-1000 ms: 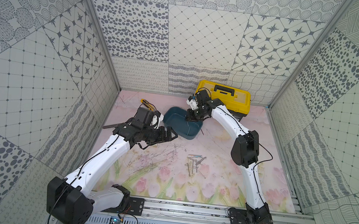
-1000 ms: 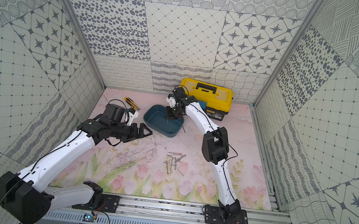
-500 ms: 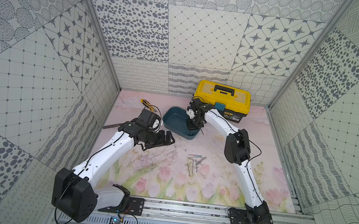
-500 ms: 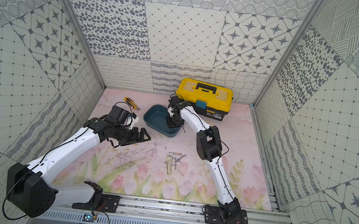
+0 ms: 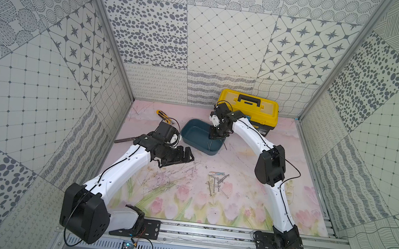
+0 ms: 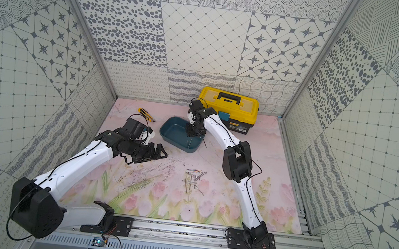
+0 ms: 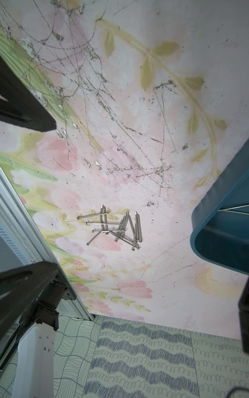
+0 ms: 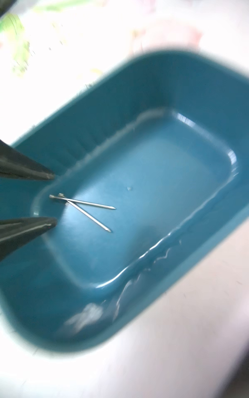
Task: Put the nails on the desktop into the storage box
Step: Place the nail in the storage box, then pick up the nail from the center of the board.
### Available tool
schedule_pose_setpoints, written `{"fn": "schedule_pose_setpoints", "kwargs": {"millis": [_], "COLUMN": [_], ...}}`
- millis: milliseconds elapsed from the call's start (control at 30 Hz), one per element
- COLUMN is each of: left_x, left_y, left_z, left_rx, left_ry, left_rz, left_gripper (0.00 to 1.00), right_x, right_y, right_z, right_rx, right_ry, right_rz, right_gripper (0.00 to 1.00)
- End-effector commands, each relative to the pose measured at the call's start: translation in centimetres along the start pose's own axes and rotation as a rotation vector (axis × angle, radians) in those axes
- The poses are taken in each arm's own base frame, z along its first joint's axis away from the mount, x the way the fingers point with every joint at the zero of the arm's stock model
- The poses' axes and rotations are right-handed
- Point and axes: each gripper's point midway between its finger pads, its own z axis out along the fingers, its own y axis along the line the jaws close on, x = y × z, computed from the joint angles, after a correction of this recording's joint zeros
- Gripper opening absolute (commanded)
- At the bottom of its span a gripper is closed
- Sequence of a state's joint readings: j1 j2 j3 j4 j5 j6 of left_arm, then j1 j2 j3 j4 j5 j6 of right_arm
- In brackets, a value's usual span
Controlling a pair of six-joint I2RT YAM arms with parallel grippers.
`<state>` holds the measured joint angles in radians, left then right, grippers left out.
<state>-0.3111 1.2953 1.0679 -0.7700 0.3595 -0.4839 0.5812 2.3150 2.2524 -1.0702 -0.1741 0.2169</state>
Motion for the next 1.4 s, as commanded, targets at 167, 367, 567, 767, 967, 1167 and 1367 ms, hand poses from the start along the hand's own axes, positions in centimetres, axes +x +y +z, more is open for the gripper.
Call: {"fn": "schedule_pose_setpoints", "kwargs": {"millis": [167,367,567,767,967,1167,1367], "left_x": [-1.1,-1.0,-0.5,1.5,2.8,3.3,4.0], "left_y": [-1.3,-0.9,-0.9,-2.2,-2.2,-1.9,-1.8], "left_z": [1.5,2.5,3.5,4.9,5.6,5.4,5.4], "left_rx": [0.091,0.067,0.081,0.062,0.065,0.060,0.074], "left_ry": [0.015,0.045,0.057,0.101,0.126,0.128,0.137], "left_rz": [0.024,0.034,0.050,0.213,0.246,0.289,0.316], "left_gripper": [0.99,1.00,0.99,0.99,0.99,0.99,0.97], "right_x": [1.2,6.8,14.4,19.6,21.0,21.0,20.1], "right_y": [-1.1,0.3,2.1,1.8,0.9,-0.5,-1.3], "right_z": [-7.4,-8.5,-8.0,-6.1,-4.1,-2.0,-0.3], "right_rx": [0.060,-0.067,-0.201,-0.189,-0.086,-0.013,0.039], "right_ry": [-0.088,-0.037,-0.006,0.081,0.139,0.195,0.198], "right_rz": [0.026,0.007,-0.142,-0.339,-0.547,-0.662,-0.676], "right_gripper": [0.36,0.34,0.33,0.32,0.31,0.30,0.28]}}
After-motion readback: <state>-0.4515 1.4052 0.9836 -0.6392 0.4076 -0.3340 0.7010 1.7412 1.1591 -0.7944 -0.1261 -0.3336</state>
